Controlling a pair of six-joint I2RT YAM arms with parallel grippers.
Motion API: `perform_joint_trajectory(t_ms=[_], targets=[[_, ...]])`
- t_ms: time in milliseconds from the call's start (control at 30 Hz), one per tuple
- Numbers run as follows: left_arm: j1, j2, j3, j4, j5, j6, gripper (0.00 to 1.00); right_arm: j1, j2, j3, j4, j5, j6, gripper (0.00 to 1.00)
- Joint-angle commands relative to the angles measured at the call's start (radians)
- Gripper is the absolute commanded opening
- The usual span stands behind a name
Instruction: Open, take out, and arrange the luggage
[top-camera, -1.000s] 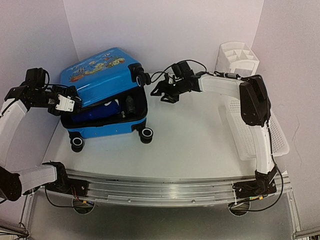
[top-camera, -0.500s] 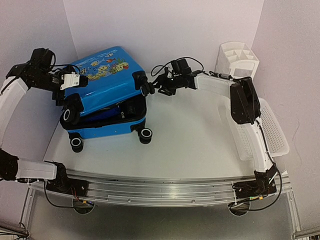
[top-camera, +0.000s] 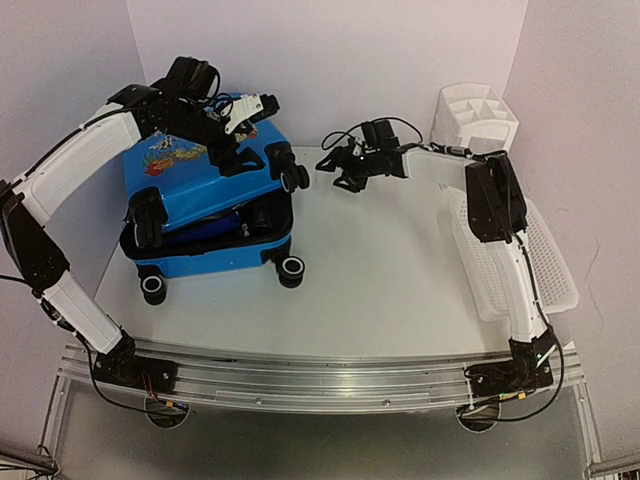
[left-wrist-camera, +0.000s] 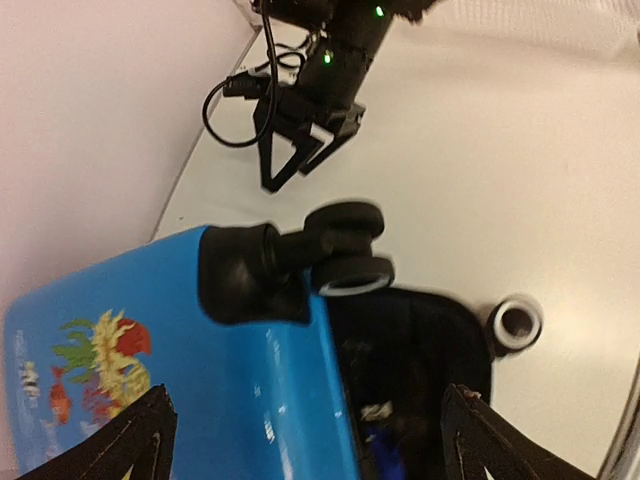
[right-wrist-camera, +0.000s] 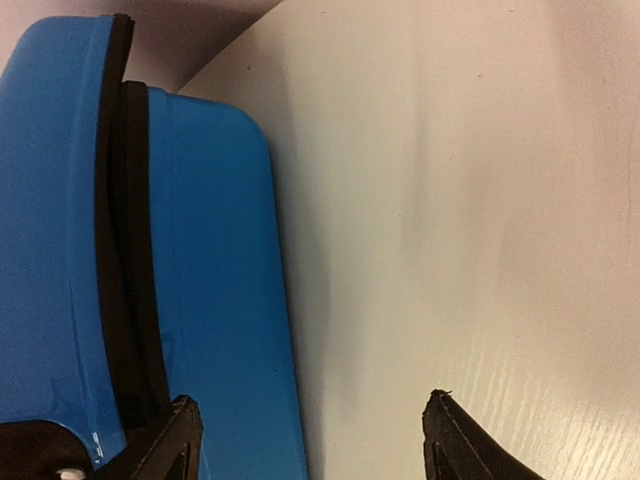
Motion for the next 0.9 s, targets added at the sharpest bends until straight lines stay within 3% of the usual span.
perform_joint_trajectory(t_ms=[0,133,333,500,667,867], targets=[[-0.009,0.006,0.015,0.172,0.091,-0.439,0.91,0.003,-0.027,0.024,0.247,-0.053,0.218,0.83],[-0.073,0.020,-0.011,0.175,-0.068,-0.197,0.92,0.021,0.015,0.050,0.431,-0.068,0.395,0.88],[-0.083,-0.017,-0.079,0.235,-0.193,0.089,0.96,0.071,0.088,0.114,0.449,-0.053,0.507,0.88],[-0.083,-0.025,-0.081,0.226,-0.191,0.120,0.96,0.086,0.137,0.132,0.446,-0.025,0.544,0.91],[-0.083,-0.029,-0.093,0.237,-0.187,0.142,0.96,0.114,0.213,0.252,0.452,-0.107,0.619,0.92],[-0.082,-0.036,-0.096,0.250,-0.206,0.166,0.97,0.126,0.153,0.150,0.637,-0.135,0.708,0.88]])
